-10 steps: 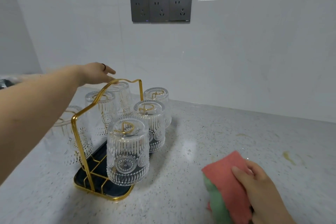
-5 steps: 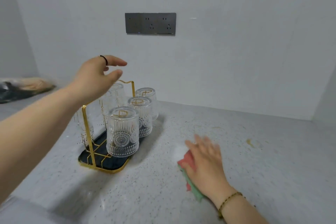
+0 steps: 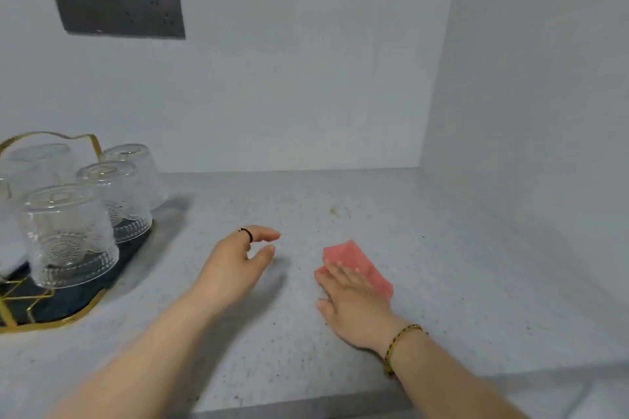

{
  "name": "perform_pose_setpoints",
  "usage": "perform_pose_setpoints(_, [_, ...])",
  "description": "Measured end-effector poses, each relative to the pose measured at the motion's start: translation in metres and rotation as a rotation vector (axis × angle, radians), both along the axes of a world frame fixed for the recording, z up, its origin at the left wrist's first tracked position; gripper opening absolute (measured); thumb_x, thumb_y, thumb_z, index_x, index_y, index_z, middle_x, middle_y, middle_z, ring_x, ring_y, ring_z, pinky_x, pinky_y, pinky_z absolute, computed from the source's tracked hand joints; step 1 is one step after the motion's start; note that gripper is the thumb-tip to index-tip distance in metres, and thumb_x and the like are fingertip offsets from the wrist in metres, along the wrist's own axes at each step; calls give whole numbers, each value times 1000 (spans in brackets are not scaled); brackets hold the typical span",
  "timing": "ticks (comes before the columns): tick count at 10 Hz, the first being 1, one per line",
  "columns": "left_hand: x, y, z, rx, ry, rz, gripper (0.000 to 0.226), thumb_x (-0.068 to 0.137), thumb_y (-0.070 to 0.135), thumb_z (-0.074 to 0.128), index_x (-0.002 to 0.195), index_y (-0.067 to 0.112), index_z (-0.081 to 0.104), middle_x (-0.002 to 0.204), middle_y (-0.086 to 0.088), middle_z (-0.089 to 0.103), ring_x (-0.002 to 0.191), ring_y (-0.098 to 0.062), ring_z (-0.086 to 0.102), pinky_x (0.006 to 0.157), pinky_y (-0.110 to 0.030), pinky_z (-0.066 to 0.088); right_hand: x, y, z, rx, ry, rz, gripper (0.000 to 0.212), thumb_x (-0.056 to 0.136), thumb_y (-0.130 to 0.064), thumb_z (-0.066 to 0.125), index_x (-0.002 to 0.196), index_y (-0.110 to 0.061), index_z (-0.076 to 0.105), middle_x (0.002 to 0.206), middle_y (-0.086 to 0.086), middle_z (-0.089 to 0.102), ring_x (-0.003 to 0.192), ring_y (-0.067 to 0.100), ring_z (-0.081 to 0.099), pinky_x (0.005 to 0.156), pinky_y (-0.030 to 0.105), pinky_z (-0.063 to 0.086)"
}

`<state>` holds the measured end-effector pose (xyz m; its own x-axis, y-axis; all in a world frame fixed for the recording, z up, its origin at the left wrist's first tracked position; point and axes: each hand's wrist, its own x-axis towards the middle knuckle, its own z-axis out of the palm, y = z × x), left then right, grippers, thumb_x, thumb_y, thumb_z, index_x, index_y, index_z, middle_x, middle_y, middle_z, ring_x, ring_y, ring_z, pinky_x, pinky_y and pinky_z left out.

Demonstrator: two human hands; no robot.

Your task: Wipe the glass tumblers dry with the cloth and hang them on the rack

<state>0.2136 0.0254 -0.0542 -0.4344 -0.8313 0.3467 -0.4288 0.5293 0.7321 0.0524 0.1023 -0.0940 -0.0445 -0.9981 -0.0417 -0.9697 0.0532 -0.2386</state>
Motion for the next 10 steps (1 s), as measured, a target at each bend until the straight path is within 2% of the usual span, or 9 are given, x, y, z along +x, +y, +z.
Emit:
perform_pose_setpoints(1, [-29, 0, -17, 1, -88, -10, 19, 90, 11, 51, 105, 19, 60, 114, 4, 56, 118, -14, 48, 86, -14, 29, -36, 20, 1, 7, -19, -98, 52, 98, -32, 23, 144, -18, 5, 154, 3, -6, 141, 16, -6, 110, 27, -7])
perform_pose_setpoints(2, [-38, 2, -32, -28, -164, 29, 23, 88, 9, 52, 110, 12, 61, 118, -2, 58, 116, -19, 50, 86, -18, 31, -68, 30, 0, -20, -23, -207, 52, 97, -34, 27, 144, -21, 9, 154, 3, -3, 141, 16, -4, 111, 28, -4])
perform_pose_setpoints(3, [-40, 2, -43, -7, -194, 44, 19, 87, 9, 54, 104, 12, 63, 115, -6, 60, 104, -19, 54, 81, -20, 33, -95, 38, -2, -35, -30, -292, 53, 96, -38, 30, 143, -22, 12, 154, 3, 0, 141, 16, -1, 112, 27, -3])
perform_pose_setpoints(5, [-38, -2, -50, 12, -235, 4, 13, 86, 11, 57, 95, 19, 63, 110, -5, 63, 101, -17, 53, 85, -24, 35, -133, 55, 4, -111, -112, -391, 52, 94, -37, 39, 141, -20, 22, 151, 2, 19, 139, 16, 14, 110, 24, 10])
perform_pose_setpoints(6, [-38, -1, -47, 37, -235, 11, 12, 85, 10, 59, 93, 18, 64, 108, -7, 63, 104, -22, 55, 87, -27, 36, -153, 69, 7, -110, -107, -458, 51, 94, -35, 39, 140, -21, 24, 150, 2, 23, 137, 17, 20, 109, 25, 15])
perform_pose_setpoints(8, [-37, -1, -49, 26, -215, -7, 13, 86, 11, 58, 89, 23, 60, 100, -1, 59, 93, -12, 48, 85, -26, 35, -176, 87, 6, -123, -134, -540, 44, 92, -33, 43, 134, -21, 35, 144, 1, 35, 131, 20, 32, 105, 27, 25])
perform_pose_setpoints(9, [-37, -4, -51, 26, -208, -1, 13, 86, 10, 57, 94, 19, 63, 100, 2, 56, 94, -11, 46, 84, -24, 34, -177, 84, 5, -174, -175, -561, 40, 91, -33, 47, 128, -20, 43, 134, 0, 45, 124, 19, 40, 100, 28, 32])
perform_pose_setpoints(10, [-39, -1, -51, 24, -200, 17, 12, 87, 11, 56, 92, 20, 61, 99, 3, 55, 94, -10, 45, 83, -23, 33, -170, 74, 1, -431, -292, -680, 16, 88, -26, 51, 98, -17, 60, 111, 3, 58, 110, 21, 50, 95, 32, 38])
